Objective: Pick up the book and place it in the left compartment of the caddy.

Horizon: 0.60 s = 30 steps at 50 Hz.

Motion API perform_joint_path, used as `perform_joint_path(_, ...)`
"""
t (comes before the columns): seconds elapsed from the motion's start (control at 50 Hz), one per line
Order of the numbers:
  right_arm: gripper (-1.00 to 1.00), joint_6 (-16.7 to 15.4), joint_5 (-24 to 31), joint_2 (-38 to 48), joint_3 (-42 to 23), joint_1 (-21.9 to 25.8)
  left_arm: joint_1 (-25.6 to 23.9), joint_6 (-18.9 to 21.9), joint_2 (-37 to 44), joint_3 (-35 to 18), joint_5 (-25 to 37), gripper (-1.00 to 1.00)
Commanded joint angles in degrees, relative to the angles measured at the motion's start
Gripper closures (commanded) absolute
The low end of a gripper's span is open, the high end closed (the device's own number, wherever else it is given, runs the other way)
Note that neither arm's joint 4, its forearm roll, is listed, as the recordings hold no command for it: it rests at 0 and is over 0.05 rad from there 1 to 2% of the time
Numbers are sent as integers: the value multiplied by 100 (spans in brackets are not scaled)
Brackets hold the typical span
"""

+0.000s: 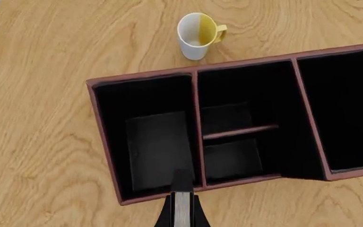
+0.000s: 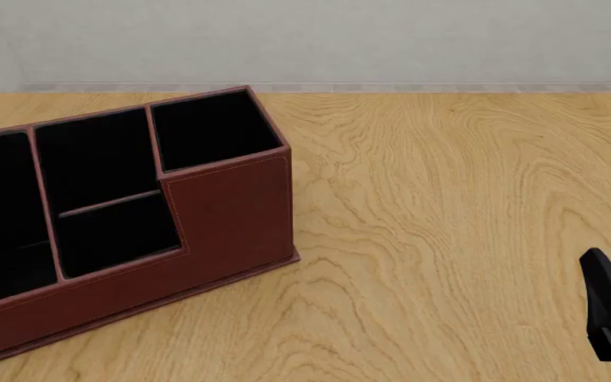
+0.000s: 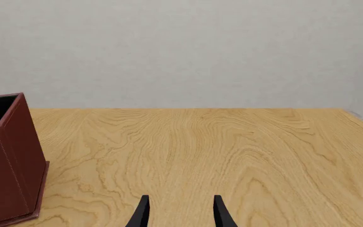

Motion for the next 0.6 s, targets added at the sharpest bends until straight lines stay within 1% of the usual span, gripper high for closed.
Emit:
perform_joint_path(0.02,-100,3,-11,0,9,2,33,39,163,275,-427,100)
perform_joint_path(0.24,-100,1,-11,-1,9,2,35,0,231,556,-700,100)
perform_joint_path(0.5,-100,2,-11,0,9,2,139,-22,412,654,-949,100)
perform_joint_path(0.54,-100,2,-11,0,9,3,225,60,489,679,-1052,100)
perform_joint_path(0.6,-100,1,-11,1,9,2,251,52,532,704,-1115,100)
